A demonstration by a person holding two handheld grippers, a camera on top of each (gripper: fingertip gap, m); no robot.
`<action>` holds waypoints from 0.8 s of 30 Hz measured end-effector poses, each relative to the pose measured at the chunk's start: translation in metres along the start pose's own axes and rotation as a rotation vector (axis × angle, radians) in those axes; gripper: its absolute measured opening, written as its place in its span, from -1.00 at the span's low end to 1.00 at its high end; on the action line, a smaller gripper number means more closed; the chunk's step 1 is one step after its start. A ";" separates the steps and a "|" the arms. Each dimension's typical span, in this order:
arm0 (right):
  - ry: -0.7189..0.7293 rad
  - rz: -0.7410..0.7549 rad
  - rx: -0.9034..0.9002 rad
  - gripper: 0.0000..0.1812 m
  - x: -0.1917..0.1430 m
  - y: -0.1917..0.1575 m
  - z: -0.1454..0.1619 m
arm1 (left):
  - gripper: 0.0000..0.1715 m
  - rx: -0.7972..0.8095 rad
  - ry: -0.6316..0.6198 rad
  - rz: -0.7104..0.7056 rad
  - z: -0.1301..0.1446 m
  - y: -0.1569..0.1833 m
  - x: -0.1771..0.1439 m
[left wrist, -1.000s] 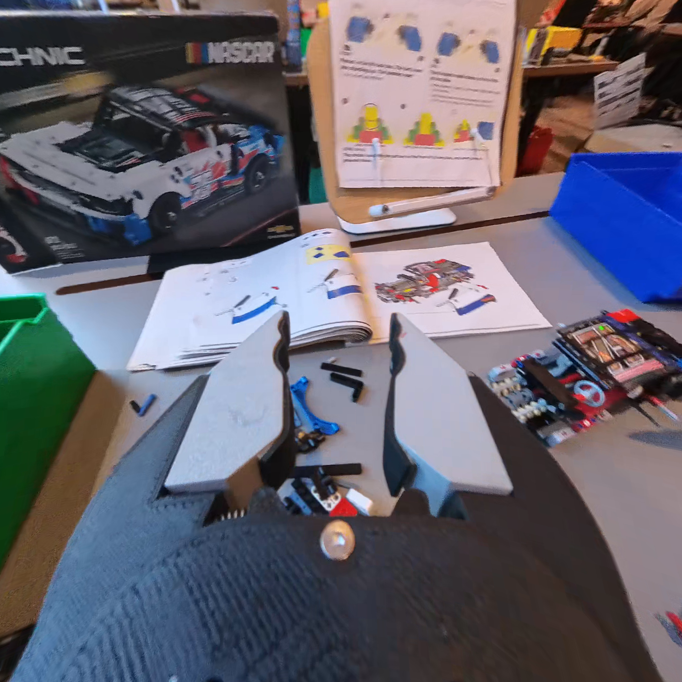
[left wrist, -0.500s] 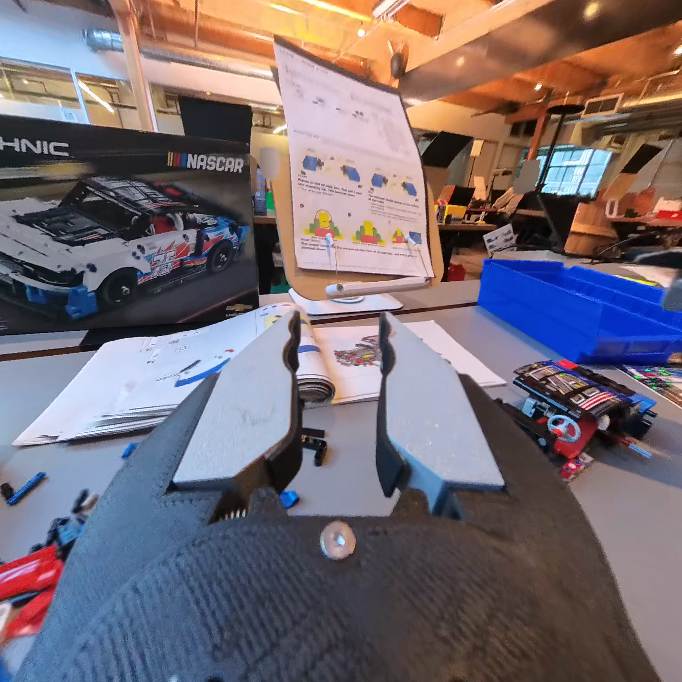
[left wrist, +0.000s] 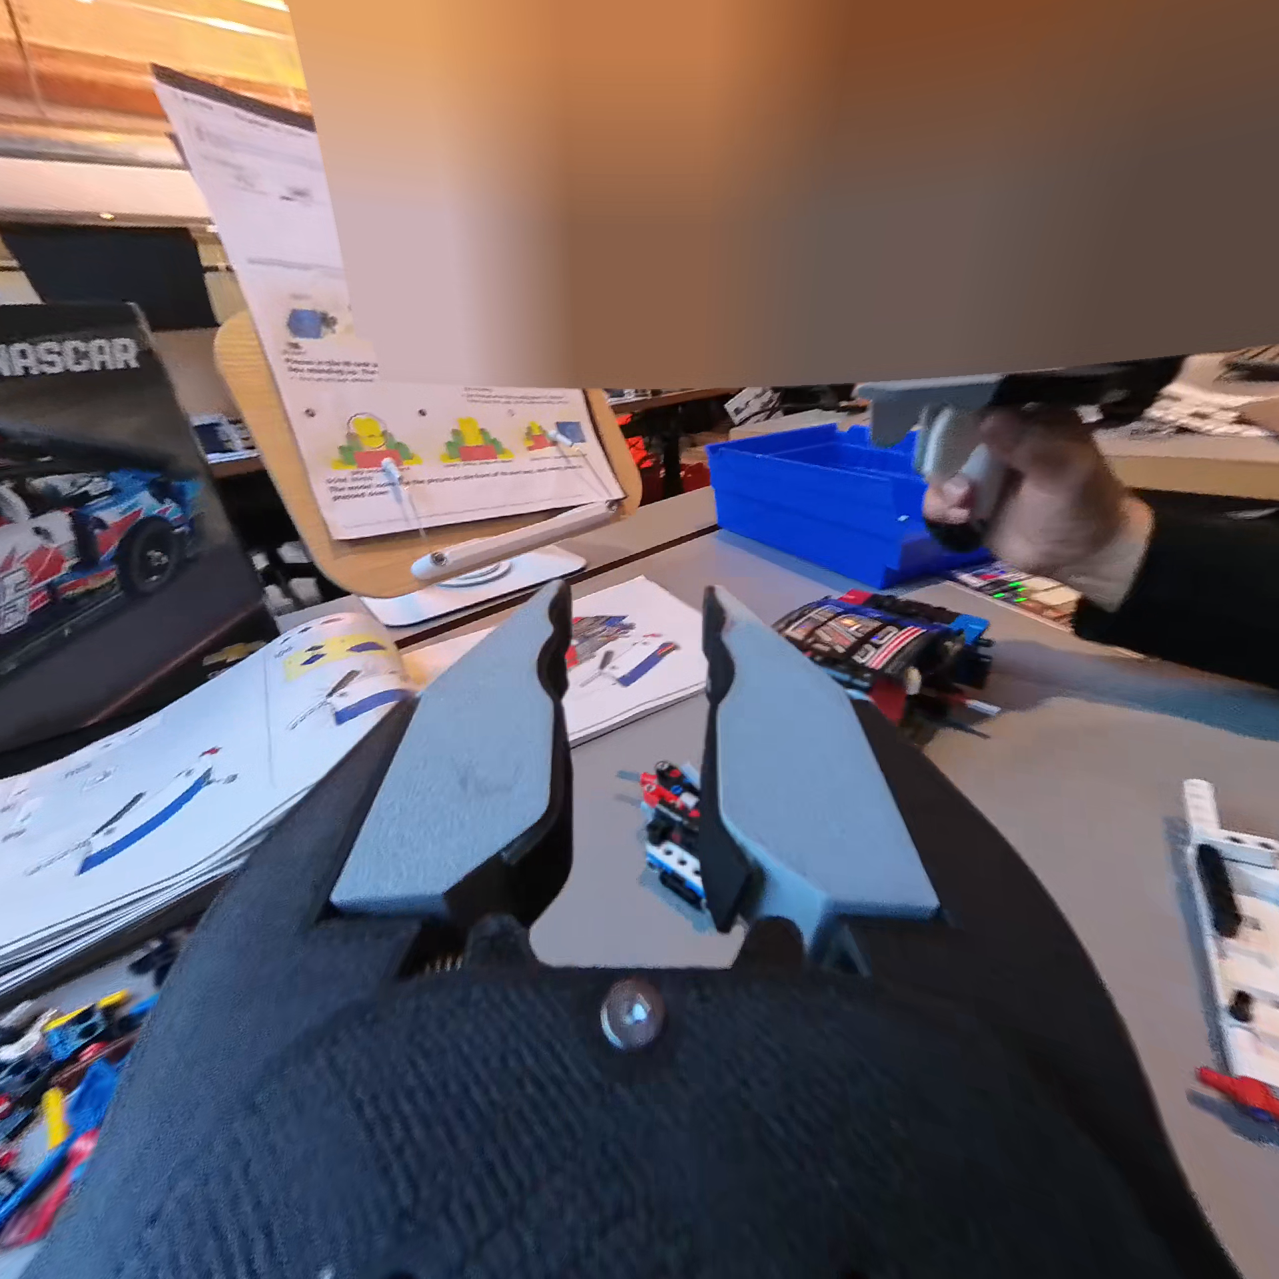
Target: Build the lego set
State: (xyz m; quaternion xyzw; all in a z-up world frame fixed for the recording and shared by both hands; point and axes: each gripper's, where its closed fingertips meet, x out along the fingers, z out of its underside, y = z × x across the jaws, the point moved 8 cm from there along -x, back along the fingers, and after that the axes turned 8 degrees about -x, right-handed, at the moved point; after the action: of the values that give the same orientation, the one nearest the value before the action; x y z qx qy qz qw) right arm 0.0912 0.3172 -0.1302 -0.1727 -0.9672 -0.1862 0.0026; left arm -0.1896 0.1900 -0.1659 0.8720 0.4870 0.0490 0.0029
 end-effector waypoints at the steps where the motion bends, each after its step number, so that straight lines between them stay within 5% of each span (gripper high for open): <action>1: -0.010 -0.006 0.003 -0.58 0.002 0.000 0.002 | -0.59 -0.018 0.007 0.026 -0.001 0.001 -0.001; 9: -0.106 -0.075 0.032 -0.59 0.009 -0.004 0.023 | -0.58 -0.113 -0.069 0.152 0.011 0.009 0.007; 24: -0.154 -0.078 0.038 -0.60 0.010 -0.001 0.034 | -0.65 -0.133 -0.124 0.175 0.019 0.010 0.012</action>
State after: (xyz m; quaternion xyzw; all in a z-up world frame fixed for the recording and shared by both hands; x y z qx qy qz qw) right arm 0.0834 0.3319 -0.1619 -0.1485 -0.9739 -0.1538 -0.0757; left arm -0.1732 0.1960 -0.1833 0.9105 0.4034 0.0272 0.0865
